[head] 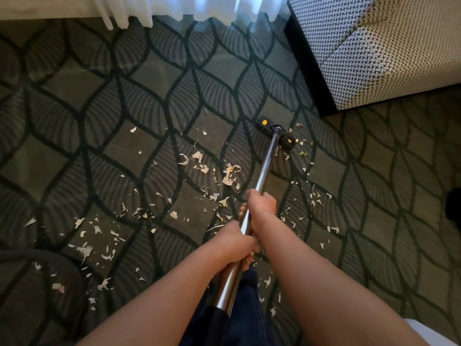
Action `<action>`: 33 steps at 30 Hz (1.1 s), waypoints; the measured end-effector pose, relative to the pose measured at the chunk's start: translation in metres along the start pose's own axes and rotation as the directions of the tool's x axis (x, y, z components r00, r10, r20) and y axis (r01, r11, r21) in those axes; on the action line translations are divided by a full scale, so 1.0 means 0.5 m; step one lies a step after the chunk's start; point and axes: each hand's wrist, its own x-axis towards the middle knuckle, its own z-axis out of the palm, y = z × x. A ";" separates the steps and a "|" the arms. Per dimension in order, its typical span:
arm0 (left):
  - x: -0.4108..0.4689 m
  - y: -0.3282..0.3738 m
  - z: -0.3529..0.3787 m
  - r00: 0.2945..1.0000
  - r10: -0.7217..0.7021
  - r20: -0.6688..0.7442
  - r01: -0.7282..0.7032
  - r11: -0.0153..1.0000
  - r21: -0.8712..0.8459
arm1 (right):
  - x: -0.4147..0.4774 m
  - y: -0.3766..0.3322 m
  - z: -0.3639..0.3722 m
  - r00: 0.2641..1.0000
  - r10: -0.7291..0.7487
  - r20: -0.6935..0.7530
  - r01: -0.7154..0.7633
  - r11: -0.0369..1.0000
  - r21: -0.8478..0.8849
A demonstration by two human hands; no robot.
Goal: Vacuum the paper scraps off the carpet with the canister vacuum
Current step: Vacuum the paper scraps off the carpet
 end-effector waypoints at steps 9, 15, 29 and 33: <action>0.097 0.156 0.091 1.000 0.030 -0.003 -0.030 0.998 0.060 | 0.129 -0.122 -0.097 1.000 -0.014 -0.007 0.014 0.999 0.034; 0.186 0.267 0.161 0.999 0.025 -0.021 -0.023 0.996 0.085 | 0.236 -0.214 -0.168 1.000 -0.019 -0.005 0.020 0.998 0.053; 0.380 0.437 0.248 0.998 0.015 -0.063 -0.008 0.995 0.097 | 0.463 -0.354 -0.238 0.998 0.055 0.033 -0.057 0.997 0.059; 0.376 0.424 0.241 0.998 -0.019 -0.054 0.025 0.993 0.113 | 0.465 -0.333 -0.229 0.995 0.077 0.061 -0.079 0.996 0.033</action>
